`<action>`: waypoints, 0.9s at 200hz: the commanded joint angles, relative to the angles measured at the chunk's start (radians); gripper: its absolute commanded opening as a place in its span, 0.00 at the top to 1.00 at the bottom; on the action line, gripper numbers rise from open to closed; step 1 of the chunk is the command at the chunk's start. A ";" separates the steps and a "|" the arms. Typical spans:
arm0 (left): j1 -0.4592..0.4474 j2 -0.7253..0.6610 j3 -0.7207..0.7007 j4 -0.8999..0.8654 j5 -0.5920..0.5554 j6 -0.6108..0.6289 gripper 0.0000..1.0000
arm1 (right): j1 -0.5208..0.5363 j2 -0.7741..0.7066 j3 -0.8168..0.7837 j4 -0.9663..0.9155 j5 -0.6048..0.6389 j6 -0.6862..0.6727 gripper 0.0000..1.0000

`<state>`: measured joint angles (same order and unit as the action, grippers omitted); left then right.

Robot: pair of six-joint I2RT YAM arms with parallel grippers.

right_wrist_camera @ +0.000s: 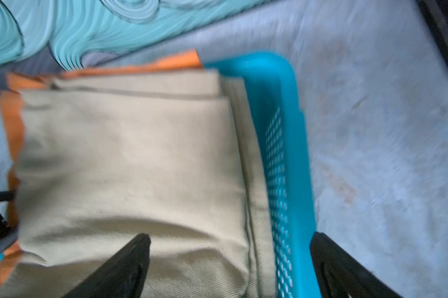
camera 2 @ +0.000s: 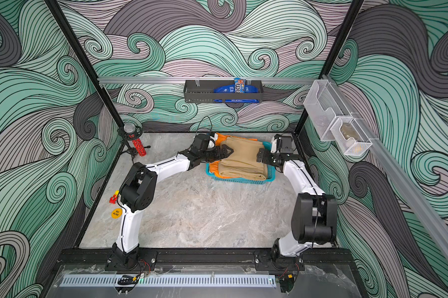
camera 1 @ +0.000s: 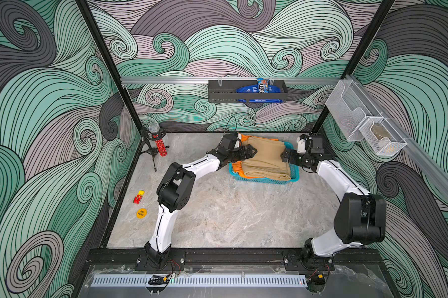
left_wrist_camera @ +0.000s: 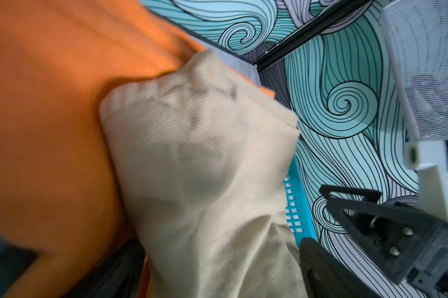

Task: Put the folded long pants in the basket
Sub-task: Place the long pant in the basket, then reset both arms

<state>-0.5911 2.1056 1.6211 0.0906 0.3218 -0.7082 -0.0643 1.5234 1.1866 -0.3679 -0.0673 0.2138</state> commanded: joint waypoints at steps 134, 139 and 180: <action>0.513 -0.915 -1.280 0.803 -0.392 0.615 0.01 | 0.031 -0.337 -0.879 1.169 0.091 -0.185 0.00; 0.530 -0.909 -1.294 0.801 -0.387 0.609 0.02 | 0.031 -0.318 -0.890 1.193 0.104 -0.189 0.00; 0.609 -0.798 -1.372 0.960 -0.320 0.606 0.01 | 0.029 -0.112 -0.997 1.644 0.158 -0.224 0.00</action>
<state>-0.0185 1.2480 0.2558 0.8684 -0.0303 -0.1249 -0.0322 1.3140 0.2405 0.9104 0.0299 0.0235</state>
